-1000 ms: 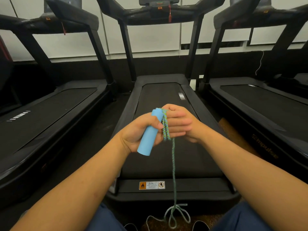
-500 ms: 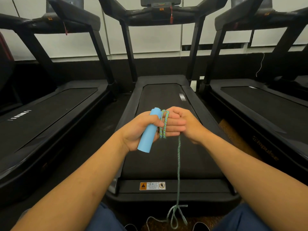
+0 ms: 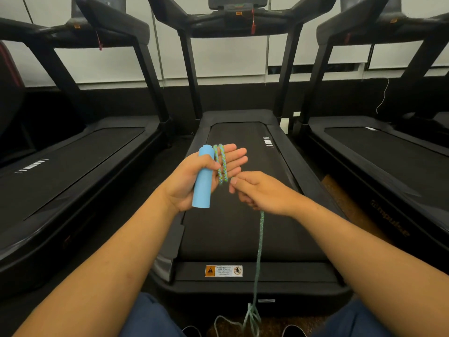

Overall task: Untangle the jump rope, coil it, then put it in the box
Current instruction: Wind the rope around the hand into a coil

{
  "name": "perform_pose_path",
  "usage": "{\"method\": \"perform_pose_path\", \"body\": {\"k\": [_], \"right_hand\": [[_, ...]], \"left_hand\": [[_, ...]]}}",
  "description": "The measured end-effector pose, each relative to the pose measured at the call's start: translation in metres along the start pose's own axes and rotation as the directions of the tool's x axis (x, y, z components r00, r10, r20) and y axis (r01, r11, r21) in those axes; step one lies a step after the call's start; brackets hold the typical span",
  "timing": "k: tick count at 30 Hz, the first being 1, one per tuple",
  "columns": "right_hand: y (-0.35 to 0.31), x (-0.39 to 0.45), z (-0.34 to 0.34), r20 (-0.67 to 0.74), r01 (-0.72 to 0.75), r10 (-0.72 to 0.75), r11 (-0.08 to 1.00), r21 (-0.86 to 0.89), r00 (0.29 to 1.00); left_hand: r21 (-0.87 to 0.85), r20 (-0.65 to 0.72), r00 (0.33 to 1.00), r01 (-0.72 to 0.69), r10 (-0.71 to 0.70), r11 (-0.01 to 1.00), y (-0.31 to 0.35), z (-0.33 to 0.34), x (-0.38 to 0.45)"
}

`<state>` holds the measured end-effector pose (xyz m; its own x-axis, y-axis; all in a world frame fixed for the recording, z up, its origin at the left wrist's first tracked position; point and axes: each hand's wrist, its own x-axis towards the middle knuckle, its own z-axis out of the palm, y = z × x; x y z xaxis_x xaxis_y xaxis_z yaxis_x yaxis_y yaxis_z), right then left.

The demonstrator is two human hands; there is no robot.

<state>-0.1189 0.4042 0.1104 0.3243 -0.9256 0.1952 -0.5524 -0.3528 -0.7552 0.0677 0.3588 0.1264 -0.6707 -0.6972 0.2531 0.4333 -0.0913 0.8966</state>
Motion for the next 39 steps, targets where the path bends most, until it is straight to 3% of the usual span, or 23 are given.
{"method": "perform_pose_path", "body": {"k": [10,13,15,17,21,27,30,34,39], "right_hand": [[-0.020,-0.007,0.000,0.149,0.058,-0.015,0.956,-0.286,0.989],[-0.024,-0.007,-0.005,0.071,0.113,-0.096,0.943,-0.312,0.993],[-0.024,-0.006,-0.014,-0.020,0.146,-0.158,0.946,-0.289,0.987],[-0.022,-0.004,-0.024,-0.106,0.163,-0.200,0.945,-0.282,0.974],[-0.008,0.001,-0.038,-0.192,0.130,-0.157,0.981,-0.145,0.969],[0.011,0.006,-0.038,-0.171,0.142,-0.106,0.967,0.213,0.980],[0.015,0.007,-0.025,-0.151,0.114,-0.074,0.954,0.278,0.986],[0.014,0.009,0.002,0.000,-0.021,0.022,0.939,0.343,1.000],[0.012,0.007,0.014,0.149,-0.027,-0.004,0.978,0.205,0.989]], "left_hand": [[0.147,-0.140,0.987,-0.055,0.076,0.988,-0.005,-0.015,0.004],[0.307,-0.122,0.992,0.021,0.018,0.952,-0.006,-0.015,0.003],[0.489,-0.114,0.992,0.096,-0.045,0.867,-0.008,-0.012,0.001],[0.564,-0.088,0.991,0.135,-0.103,0.814,-0.012,-0.009,-0.001],[0.529,0.002,0.981,0.164,-0.195,0.833,-0.008,0.002,-0.004],[0.401,0.086,0.979,0.135,-0.184,0.906,-0.010,0.009,-0.005],[0.318,0.059,0.988,0.115,-0.141,0.941,-0.009,0.015,-0.004],[0.105,0.090,0.994,0.056,-0.065,0.993,-0.005,0.012,-0.003],[0.034,0.048,0.999,-0.004,0.002,0.999,-0.002,0.002,0.000]]}}
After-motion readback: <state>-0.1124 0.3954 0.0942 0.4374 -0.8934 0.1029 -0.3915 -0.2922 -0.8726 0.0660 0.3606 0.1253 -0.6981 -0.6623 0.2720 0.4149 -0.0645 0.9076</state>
